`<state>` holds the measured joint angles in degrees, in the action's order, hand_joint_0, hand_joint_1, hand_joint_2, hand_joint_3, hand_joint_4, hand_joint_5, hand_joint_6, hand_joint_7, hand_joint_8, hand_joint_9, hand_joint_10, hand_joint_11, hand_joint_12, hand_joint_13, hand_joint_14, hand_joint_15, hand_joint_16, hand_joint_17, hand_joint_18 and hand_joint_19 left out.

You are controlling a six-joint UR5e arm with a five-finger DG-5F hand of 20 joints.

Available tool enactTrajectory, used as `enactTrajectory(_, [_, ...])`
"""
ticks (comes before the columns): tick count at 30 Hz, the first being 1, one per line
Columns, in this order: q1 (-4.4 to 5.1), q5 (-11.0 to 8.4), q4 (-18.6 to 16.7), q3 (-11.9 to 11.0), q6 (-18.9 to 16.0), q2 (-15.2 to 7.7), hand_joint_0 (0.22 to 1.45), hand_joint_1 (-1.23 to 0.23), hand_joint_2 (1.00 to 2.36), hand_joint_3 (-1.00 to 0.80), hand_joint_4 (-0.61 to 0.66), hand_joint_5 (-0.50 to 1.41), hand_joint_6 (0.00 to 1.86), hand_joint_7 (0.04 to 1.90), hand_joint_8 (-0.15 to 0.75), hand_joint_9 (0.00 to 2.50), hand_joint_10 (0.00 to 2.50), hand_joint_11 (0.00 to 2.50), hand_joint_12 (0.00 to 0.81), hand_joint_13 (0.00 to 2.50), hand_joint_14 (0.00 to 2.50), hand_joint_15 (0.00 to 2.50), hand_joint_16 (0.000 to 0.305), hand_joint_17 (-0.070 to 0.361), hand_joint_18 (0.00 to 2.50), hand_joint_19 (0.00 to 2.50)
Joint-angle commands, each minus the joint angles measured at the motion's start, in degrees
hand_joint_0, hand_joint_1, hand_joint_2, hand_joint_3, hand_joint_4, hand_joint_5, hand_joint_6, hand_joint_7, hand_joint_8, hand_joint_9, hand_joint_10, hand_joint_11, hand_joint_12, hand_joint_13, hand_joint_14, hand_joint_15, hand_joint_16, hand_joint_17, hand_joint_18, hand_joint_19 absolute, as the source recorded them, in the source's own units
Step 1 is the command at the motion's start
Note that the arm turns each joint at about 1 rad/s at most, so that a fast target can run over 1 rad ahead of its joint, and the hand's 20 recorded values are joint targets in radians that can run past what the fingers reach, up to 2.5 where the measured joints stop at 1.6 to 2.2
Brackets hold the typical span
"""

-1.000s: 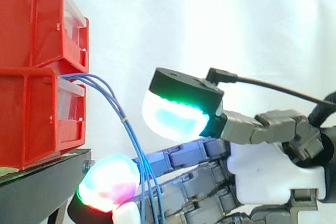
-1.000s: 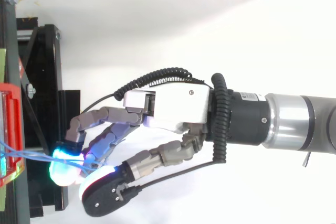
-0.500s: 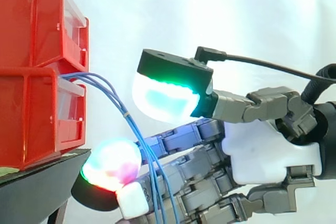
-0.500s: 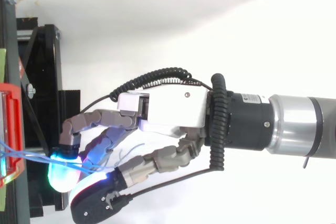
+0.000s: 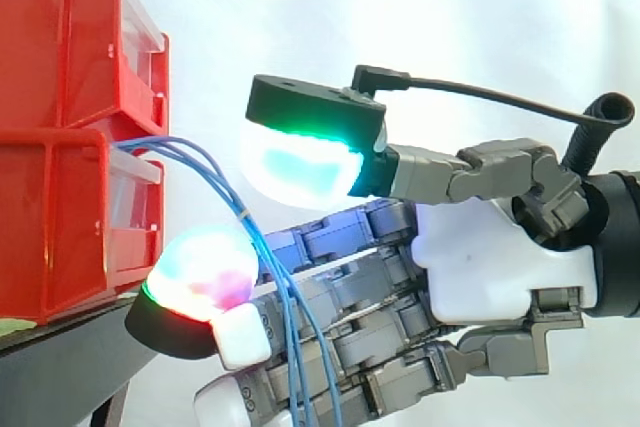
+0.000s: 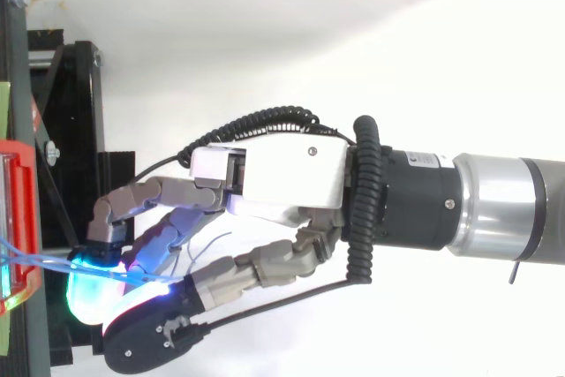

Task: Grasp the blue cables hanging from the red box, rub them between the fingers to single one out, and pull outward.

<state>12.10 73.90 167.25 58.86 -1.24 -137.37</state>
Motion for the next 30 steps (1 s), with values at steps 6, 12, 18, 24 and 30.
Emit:
enactTrajectory(6, [-0.15, -0.07, 0.88, 0.03, 0.27, 0.79, 0.62, -0.62, 1.01, -0.28, 0.18, -0.18, 0.80, 0.89, 0.254, 0.73, 0.01, 0.44, 0.310, 0.66, 0.02, 0.39, 0.037, 0.083, 0.53, 0.42])
enactTrajectory(12, [-0.23, -0.33, 1.94, 0.03, 0.27, 1.06, 0.63, -0.64, 1.02, -0.20, 0.19, -0.20, 0.87, 0.85, 0.267, 0.70, 0.01, 0.49, 0.317, 0.66, 0.02, 0.41, 0.038, 0.085, 0.53, 0.43])
enactTrajectory(18, [-0.32, -0.33, 2.99, 0.03, 0.01, 1.23, 0.62, -0.66, 1.01, -0.31, 0.22, -0.20, 0.90, 0.80, 0.269, 0.71, 0.01, 0.50, 0.319, 0.66, 0.02, 0.40, 0.038, 0.086, 0.53, 0.44])
enactTrajectory(24, [-0.76, -0.33, 4.05, 0.03, 0.27, 1.67, 0.59, -0.62, 1.01, -0.42, 0.21, -0.19, 0.89, 0.79, 0.273, 0.75, 0.01, 0.49, 0.322, 0.68, 0.02, 0.41, 0.038, 0.086, 0.54, 0.43])
enactTrajectory(30, [-1.02, -0.33, 4.13, 0.03, 0.36, 1.58, 0.58, -0.58, 1.00, -0.43, 0.23, -0.18, 0.83, 0.82, 0.272, 0.76, 0.01, 0.48, 0.323, 0.69, 0.02, 0.41, 0.038, 0.087, 0.55, 0.44])
